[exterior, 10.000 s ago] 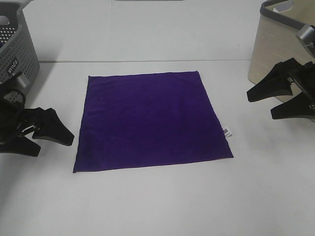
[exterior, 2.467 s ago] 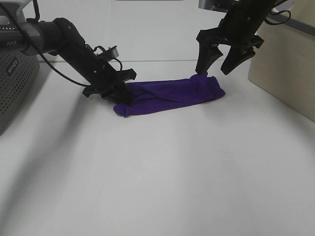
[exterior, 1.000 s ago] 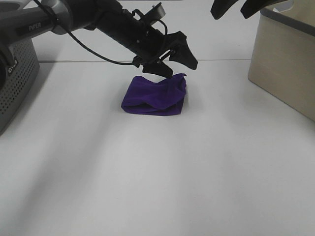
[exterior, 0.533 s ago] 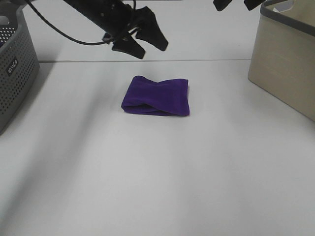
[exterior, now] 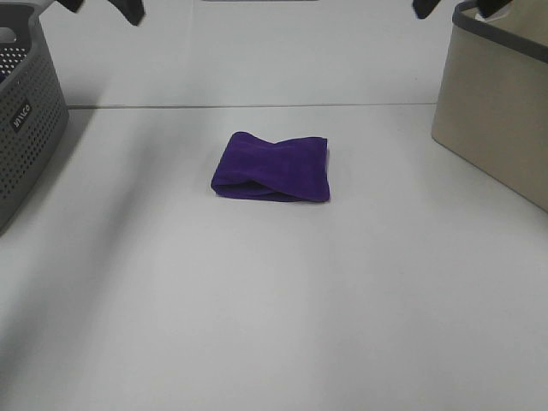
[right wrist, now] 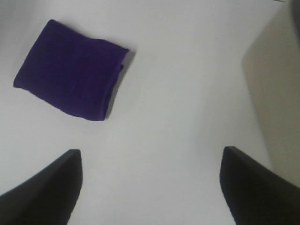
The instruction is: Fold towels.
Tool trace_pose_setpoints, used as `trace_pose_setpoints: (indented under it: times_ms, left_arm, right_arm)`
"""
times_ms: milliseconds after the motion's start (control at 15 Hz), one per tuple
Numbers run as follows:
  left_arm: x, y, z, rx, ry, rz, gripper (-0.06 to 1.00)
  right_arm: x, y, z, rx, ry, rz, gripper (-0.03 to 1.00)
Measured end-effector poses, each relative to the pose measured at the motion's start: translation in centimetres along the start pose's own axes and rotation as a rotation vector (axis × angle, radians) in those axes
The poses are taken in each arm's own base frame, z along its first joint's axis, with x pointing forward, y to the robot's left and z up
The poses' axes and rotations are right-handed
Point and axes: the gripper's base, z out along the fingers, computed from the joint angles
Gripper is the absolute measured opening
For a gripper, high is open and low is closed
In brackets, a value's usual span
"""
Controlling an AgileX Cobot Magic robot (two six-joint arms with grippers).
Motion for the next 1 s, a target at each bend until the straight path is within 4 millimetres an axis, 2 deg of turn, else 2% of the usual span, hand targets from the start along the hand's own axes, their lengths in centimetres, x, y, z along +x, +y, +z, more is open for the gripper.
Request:
trace_pose_setpoints:
  times_ms: [133, 200, 267, 333, 400, 467, 600, 733, 800, 933, 1000]
  left_arm:
    - [1.2, 4.6, -3.6, -0.027, -0.034, -0.112, 0.81]
    - [1.8, 5.5, -4.6, -0.034, -0.035, -0.136, 0.81]
    - [4.5, 6.8, -8.9, -0.042, -0.036, -0.180, 0.81]
    - [6.5, 6.7, -10.8, -0.046, -0.016, -0.190, 0.81]
    - [8.6, 6.0, -13.4, -0.057, -0.016, -0.185, 0.81]
    - [9.9, 5.5, -14.6, -0.064, -0.010, -0.177, 0.81]
    - [14.9, 3.2, -18.0, -0.098, -0.006, -0.139, 0.81]
    - [19.9, 0.7, -21.3, -0.150, -0.102, -0.122, 0.81]
    - [23.5, -1.0, -23.1, -0.178, -0.176, -0.112, 0.81]
    - [28.3, -3.4, -24.5, -0.188, -0.249, -0.106, 0.81]
    - [30.7, -4.5, -24.8, -0.187, -0.289, -0.106, 0.81]
  right_arm:
    - [0.7, -2.9, -3.5, 0.053, -0.066, 0.071, 0.80]
    - [1.2, -3.3, -4.8, 0.068, -0.086, 0.081, 0.80]
    - [4.6, -3.6, -9.1, 0.138, -0.127, 0.092, 0.80]
    - [7.5, -3.0, -11.5, 0.175, -0.146, 0.086, 0.80]
    - [10.3, -2.0, -13.7, 0.184, -0.176, 0.099, 0.80]
    - [12.0, -1.5, -14.7, 0.184, -0.195, 0.103, 0.80]
    - [18.5, 0.5, -18.0, 0.179, -0.288, 0.108, 0.80]
    - [25.2, 2.1, -20.1, 0.185, -0.401, 0.092, 0.80]
    - [29.8, 2.9, -20.6, 0.191, -0.478, 0.078, 0.80]
    - [34.8, 3.5, -19.9, 0.210, -0.562, 0.061, 0.80]
    - [36.6, 3.6, -19.3, 0.219, -0.595, 0.055, 0.80]
